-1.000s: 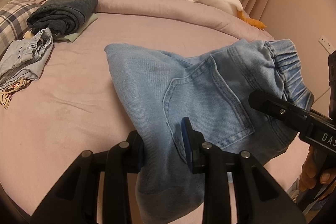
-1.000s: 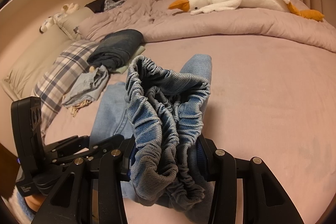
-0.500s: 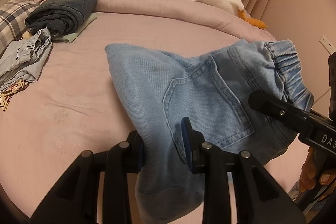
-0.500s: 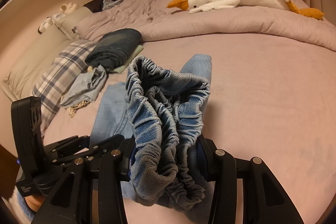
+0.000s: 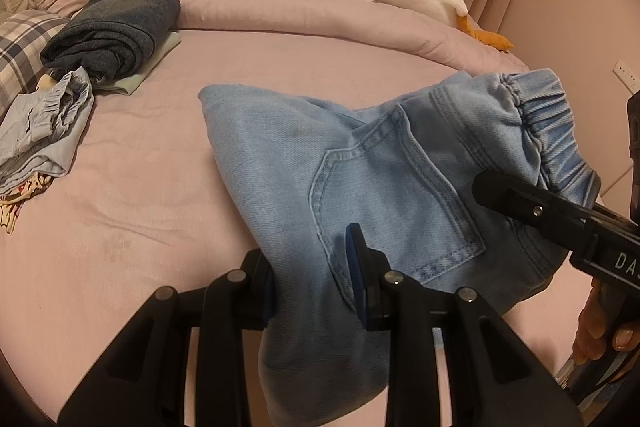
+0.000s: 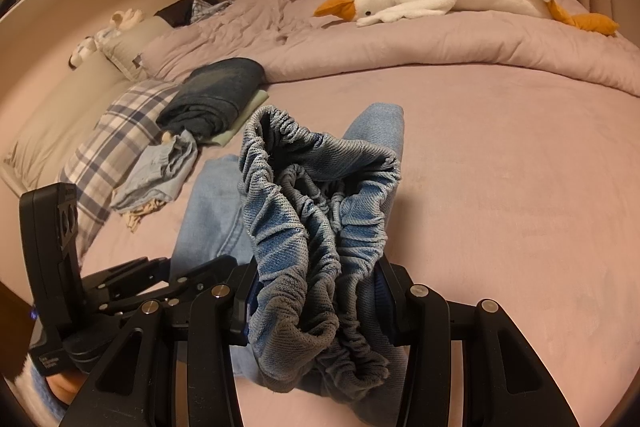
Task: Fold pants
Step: 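Keep both tools pressed on the jeans stack, cuffs and back pocket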
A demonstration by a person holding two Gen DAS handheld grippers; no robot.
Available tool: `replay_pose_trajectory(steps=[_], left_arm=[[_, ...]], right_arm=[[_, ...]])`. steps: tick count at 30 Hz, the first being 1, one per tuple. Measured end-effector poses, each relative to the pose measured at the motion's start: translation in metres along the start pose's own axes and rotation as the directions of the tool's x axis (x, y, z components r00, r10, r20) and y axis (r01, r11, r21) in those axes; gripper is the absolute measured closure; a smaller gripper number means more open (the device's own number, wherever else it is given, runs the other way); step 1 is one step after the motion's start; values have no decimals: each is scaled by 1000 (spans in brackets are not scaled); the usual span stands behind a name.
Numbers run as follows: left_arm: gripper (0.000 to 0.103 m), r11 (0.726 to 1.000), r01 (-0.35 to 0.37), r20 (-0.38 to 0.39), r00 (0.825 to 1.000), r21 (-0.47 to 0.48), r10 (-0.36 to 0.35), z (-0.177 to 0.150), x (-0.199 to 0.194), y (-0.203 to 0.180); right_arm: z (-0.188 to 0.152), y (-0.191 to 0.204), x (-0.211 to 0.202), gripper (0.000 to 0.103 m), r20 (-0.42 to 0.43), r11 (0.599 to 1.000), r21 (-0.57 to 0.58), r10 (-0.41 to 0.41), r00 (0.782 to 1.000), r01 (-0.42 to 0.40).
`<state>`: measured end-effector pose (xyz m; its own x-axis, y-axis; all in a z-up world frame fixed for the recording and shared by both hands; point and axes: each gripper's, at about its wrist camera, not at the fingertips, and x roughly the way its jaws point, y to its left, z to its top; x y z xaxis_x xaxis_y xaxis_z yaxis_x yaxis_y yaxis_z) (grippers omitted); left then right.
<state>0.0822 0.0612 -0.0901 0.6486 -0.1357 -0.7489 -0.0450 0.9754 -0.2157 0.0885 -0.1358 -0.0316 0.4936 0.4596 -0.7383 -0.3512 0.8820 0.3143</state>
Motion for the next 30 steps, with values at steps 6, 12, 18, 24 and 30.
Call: replay_pose_trajectory(steps=[6,12,18,24,30], left_arm=[[75,1000,-13,-1,1000,3,13,6,6,3],[75,1000,-20,-3,1000,4,20,12,12,4],[75,1000,-21,-3,1000,5,22,14,14,5],[75,1000,-24,-7,1000,3,24,20,22,10],[75,1000,-27,-13,1000,0,27,25,30,17]], right_arm=[[1,0,4,55,2,1000,1,2,1000,-2],[5,2,9,55,1,1000,-2,2,1000,-2],[7,2,11,55,2,1000,1,2,1000,-2],[8,2,12,55,1,1000,1,2,1000,-2],[11,0,15,55,-1,1000,1,4,1000,-4]])
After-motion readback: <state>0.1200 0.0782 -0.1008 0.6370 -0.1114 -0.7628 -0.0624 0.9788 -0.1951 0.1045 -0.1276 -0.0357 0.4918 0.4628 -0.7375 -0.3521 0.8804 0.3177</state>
